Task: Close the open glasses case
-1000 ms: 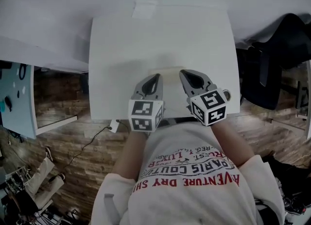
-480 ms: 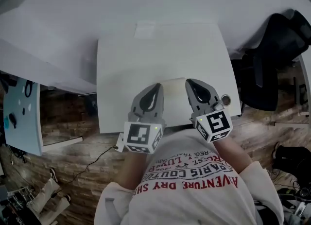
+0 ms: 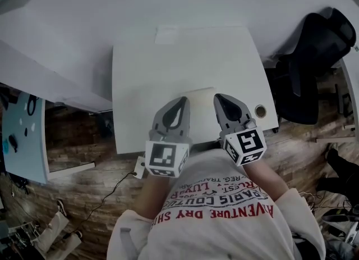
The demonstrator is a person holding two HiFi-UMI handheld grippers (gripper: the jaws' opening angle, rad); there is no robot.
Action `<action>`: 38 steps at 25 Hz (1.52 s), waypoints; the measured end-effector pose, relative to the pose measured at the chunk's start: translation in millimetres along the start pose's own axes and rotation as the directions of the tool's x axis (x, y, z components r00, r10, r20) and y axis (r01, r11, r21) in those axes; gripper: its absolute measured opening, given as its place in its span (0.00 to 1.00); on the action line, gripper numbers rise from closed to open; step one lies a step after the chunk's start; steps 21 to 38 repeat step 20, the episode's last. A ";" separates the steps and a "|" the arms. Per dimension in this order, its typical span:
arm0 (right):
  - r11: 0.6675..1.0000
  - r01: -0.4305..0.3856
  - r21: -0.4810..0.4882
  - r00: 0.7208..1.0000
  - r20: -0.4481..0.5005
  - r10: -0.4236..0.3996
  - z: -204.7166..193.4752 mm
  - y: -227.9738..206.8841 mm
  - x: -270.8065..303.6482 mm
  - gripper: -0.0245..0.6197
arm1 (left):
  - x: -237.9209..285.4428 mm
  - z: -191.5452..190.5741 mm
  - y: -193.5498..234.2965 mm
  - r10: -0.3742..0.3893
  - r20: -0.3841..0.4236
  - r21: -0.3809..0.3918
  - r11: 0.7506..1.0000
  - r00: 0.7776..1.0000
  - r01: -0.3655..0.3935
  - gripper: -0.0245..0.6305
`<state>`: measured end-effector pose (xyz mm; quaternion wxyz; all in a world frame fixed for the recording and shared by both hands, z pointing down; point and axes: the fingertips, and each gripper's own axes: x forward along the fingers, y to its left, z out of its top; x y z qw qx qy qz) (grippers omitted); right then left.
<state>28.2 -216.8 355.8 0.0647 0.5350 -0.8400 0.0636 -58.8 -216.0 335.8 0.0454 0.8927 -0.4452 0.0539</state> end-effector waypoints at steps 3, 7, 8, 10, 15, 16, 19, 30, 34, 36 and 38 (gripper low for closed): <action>1.000 0.014 0.006 1.000 0.001 -0.014 2.7 1.3 -1.4 0.05 | -3.6 -1.3 -0.2 -0.005 -0.005 -0.004 1.000 1.000 0.005 0.03; 1.000 0.027 0.003 0.999 -0.020 -0.027 -3.5 2.9 -2.4 0.06 | -5.5 -5.9 1.6 -0.005 -0.015 -0.018 1.000 1.000 0.005 0.03; 1.000 0.029 0.006 0.999 -0.026 -0.029 -5.5 2.8 -3.3 0.05 | -5.6 -6.2 1.4 -0.005 -0.015 -0.020 1.000 1.000 0.005 0.03; 0.999 0.033 0.010 0.999 -0.033 -0.033 -7.3 2.1 -5.1 0.06 | -5.5 -6.1 0.8 -0.005 -0.014 -0.023 1.000 1.000 0.005 0.03; 0.999 0.043 0.017 0.998 -0.038 -0.043 -10.1 1.0 -6.8 0.06 | -5.6 -10.3 -1.0 -0.013 -0.025 -0.025 1.000 1.000 0.012 0.03; 0.999 0.044 0.020 0.998 -0.040 -0.043 -11.2 1.0 -7.1 0.06 | -5.5 -11.3 -1.6 -0.014 -0.026 -0.026 1.000 1.000 0.013 0.03; 0.999 0.043 0.025 0.998 -0.046 -0.042 -13.9 0.8 -7.3 0.06 | -3.6 -13.4 -3.0 -0.018 -0.031 -0.033 0.999 0.999 0.017 0.03; 0.999 0.042 0.026 0.998 -0.048 -0.041 -14.7 0.7 -7.4 0.06 | -2.7 -14.1 -3.4 -0.019 -0.032 -0.036 0.999 0.999 0.018 0.03; 0.999 0.042 0.026 0.998 -0.048 -0.041 -14.7 0.7 -7.4 0.06 | -2.7 -14.1 -3.4 -0.019 -0.032 -0.036 0.999 0.999 0.018 0.03; 0.999 0.042 0.026 0.998 -0.048 -0.041 -14.7 0.7 -7.4 0.06 | -2.7 -14.1 -3.4 -0.019 -0.032 -0.036 0.999 0.999 0.018 0.03; 0.999 0.042 0.026 0.998 -0.048 -0.041 -14.7 0.7 -7.4 0.06 | -2.7 -14.1 -3.4 -0.019 -0.032 -0.036 0.999 0.999 0.018 0.03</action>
